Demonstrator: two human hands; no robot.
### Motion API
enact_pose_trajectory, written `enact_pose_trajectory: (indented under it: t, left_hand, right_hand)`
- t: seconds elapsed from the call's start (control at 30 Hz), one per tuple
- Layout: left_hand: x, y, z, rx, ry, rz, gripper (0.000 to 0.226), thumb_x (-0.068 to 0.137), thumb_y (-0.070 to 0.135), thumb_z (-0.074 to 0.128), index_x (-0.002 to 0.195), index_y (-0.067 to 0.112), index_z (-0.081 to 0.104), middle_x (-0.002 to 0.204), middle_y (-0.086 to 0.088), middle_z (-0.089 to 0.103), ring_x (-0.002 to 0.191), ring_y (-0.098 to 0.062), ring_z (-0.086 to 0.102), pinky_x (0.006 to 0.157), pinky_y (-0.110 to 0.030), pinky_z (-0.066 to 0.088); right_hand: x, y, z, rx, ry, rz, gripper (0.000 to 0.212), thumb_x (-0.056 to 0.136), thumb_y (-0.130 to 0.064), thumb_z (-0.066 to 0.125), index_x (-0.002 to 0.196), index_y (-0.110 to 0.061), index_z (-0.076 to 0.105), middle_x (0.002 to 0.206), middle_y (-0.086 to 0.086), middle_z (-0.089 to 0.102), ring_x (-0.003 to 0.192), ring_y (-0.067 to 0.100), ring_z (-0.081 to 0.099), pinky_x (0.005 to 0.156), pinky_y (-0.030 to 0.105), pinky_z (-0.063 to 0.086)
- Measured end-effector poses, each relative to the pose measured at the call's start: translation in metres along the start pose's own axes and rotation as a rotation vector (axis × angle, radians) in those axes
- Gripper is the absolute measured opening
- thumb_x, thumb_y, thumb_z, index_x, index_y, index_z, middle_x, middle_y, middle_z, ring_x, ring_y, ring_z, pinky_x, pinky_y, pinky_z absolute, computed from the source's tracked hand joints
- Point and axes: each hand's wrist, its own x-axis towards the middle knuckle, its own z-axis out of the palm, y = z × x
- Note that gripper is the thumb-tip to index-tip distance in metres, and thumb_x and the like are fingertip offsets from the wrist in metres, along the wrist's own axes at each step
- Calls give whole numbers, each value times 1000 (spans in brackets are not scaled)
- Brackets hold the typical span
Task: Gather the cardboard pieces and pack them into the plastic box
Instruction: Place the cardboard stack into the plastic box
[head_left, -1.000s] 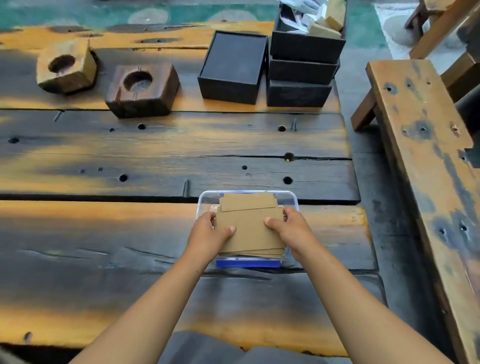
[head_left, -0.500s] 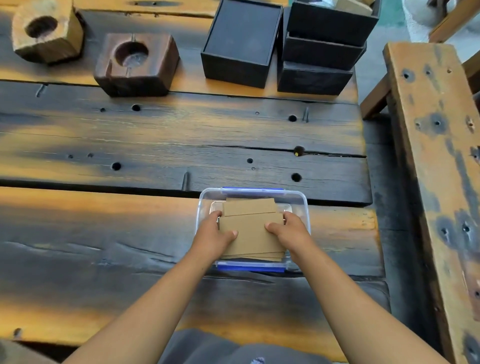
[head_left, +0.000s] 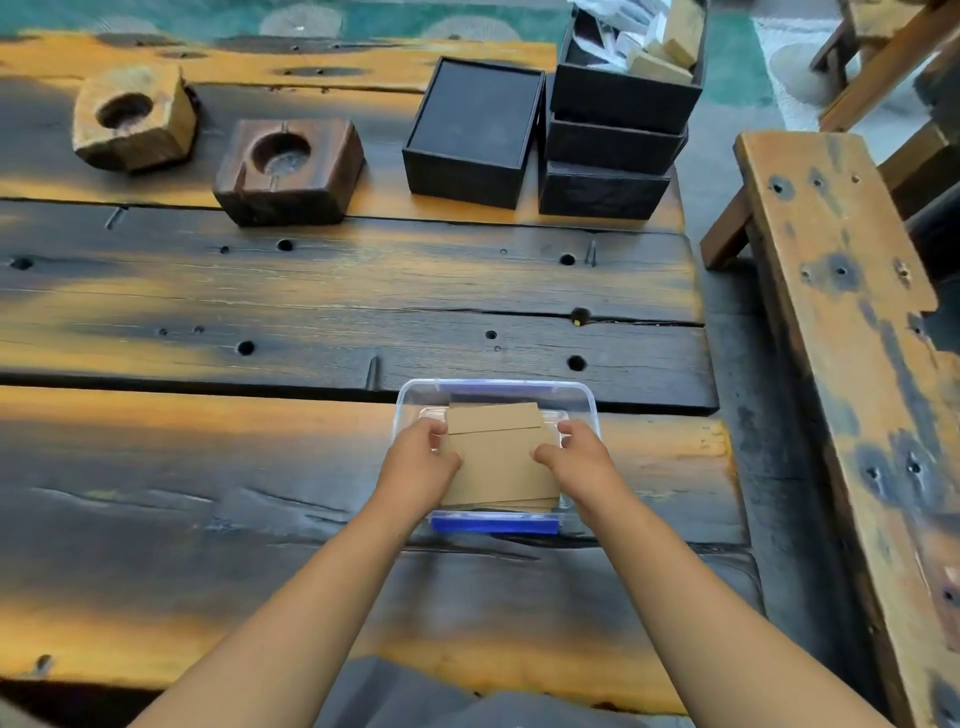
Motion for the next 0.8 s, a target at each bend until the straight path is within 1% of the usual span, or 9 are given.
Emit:
enact_pose_trajectory:
  t: [0.07, 0.13, 0.3, 0.43, 0.5, 0.6, 0.67, 0.73, 0.8]
  left_hand:
    - [-13, 8, -5, -3, 4, 75, 38, 84, 18, 67, 122, 16, 59, 112, 0, 60, 97, -15, 57, 83, -26, 42]
    - [-24, 16, -6, 1, -13, 142, 33, 85, 17, 67, 117, 17, 61, 108, 2, 60, 92, -15, 58, 80, -24, 41]
    - [-47, 30, 5, 46, -183, 292, 23, 86, 12, 64, 109, 16, 63, 99, 0, 62, 88, -16, 59, 86, -28, 48]
    - [-65, 34, 30, 174, -409, 458, 18, 86, 7, 60, 99, 18, 63, 88, 2, 62, 80, -19, 60, 78, -29, 49]
    - [-79, 37, 46, 259, -529, 546, 16, 86, 6, 59, 100, 13, 64, 86, 0, 62, 79, -22, 60, 74, -30, 49]
    - [-115, 42, 72, 386, -701, 692, 19, 86, 5, 57, 103, 9, 63, 92, -4, 63, 81, -24, 60, 75, -29, 47]
    - [-144, 43, 90, 470, -799, 794, 20, 86, 6, 57, 104, 9, 63, 98, -8, 66, 89, -26, 63, 77, -29, 46]
    - [-178, 43, 109, 543, -908, 892, 18, 88, 6, 57, 105, 9, 63, 96, -11, 65, 90, -27, 62, 72, -30, 44]
    - [-222, 39, 136, 594, -1034, 981, 15, 88, 1, 56, 100, 9, 62, 87, -12, 60, 81, -21, 57, 67, -31, 44]
  right_hand:
    - [-15, 1, -6, 12, 6, -30, 48, 87, -22, 65, 132, -18, 49, 127, 3, 52, 110, 22, 58, 84, 34, 49]
    - [-30, 4, -12, 42, 35, -48, 48, 86, -21, 66, 131, -17, 52, 134, 5, 54, 118, 23, 56, 92, 35, 47]
    - [-79, 23, -32, 185, 140, -55, 32, 87, -11, 64, 118, -14, 58, 108, 4, 60, 86, 15, 58, 77, 28, 46]
    - [-131, 68, -43, 343, 305, 34, 30, 90, -7, 62, 119, -9, 60, 105, 5, 59, 90, 18, 57, 75, 28, 48]
    - [-159, 94, -43, 420, 405, 86, 28, 88, -5, 62, 116, -9, 61, 100, 5, 60, 87, 17, 57, 72, 28, 49]
    - [-209, 135, -40, 522, 554, 153, 27, 85, 2, 60, 110, -7, 63, 91, 7, 63, 79, 18, 58, 68, 33, 47]
    - [-241, 158, -37, 552, 647, 182, 25, 83, 5, 59, 104, -9, 64, 84, 7, 65, 78, 22, 57, 69, 34, 44]
    - [-273, 182, -36, 621, 745, 193, 25, 84, 8, 58, 103, -6, 63, 78, 9, 63, 74, 24, 54, 64, 29, 41]
    - [-311, 215, -37, 695, 887, 212, 27, 85, 14, 55, 109, 5, 62, 81, 13, 59, 65, 18, 50, 59, 23, 37]
